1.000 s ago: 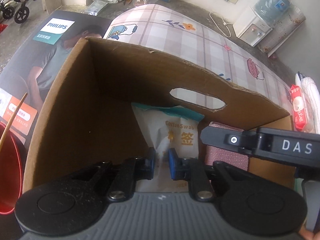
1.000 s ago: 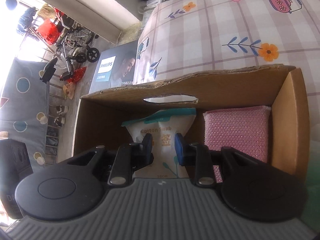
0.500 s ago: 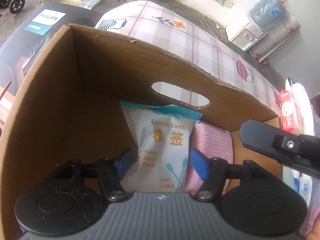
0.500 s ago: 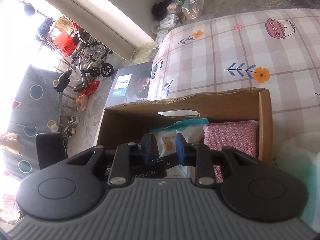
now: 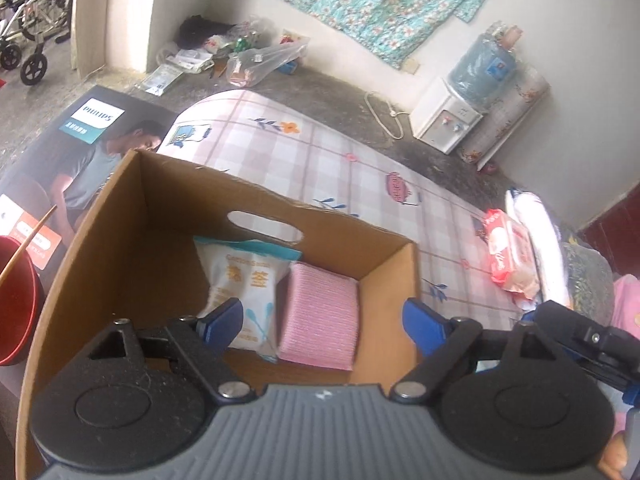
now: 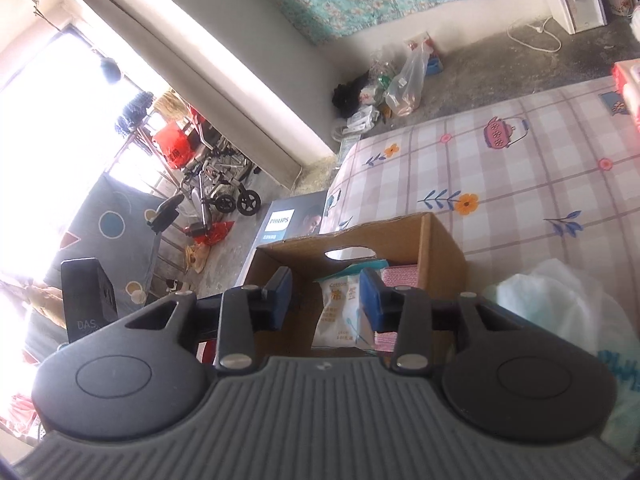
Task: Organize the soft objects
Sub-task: 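Lower the cotton swab bag beside the pink pad and open the left gripper, then move the right gripper to the blue band-aid box and close on it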
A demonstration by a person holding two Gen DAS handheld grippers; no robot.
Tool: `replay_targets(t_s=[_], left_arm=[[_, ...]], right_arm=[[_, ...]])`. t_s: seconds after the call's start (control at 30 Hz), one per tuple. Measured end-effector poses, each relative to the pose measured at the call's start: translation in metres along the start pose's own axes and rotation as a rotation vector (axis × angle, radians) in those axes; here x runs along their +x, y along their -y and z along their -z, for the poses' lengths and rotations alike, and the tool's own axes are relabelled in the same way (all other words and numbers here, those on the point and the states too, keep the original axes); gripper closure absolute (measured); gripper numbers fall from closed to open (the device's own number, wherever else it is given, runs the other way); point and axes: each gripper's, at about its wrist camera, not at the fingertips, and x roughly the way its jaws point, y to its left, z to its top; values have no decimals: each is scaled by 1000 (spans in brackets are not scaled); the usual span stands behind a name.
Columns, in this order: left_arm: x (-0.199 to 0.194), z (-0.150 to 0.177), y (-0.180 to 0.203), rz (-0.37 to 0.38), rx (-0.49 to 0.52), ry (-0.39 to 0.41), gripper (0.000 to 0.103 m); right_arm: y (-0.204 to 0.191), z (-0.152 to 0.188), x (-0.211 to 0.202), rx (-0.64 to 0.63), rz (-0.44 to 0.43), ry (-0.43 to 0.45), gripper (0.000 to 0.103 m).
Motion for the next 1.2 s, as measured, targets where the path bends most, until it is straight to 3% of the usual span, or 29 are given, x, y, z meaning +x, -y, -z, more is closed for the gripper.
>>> replay_targets(t_s=[0.3, 0.47, 0.67, 0.87, 1.2], left_arm=[[-3, 50, 113, 172, 200, -64, 14], [26, 81, 168, 240, 268, -155, 18], [78, 113, 214, 288, 305, -311, 43], [113, 127, 235, 272, 286, -379, 60], [141, 117, 226, 243, 231, -404, 67]], right_arm=[[93, 26, -156, 47, 136, 176, 59], [151, 63, -199, 98, 214, 202, 59], [206, 101, -196, 145, 270, 152, 62], [219, 108, -172, 105, 281, 97, 66], [204, 94, -134, -107, 390, -13, 69]])
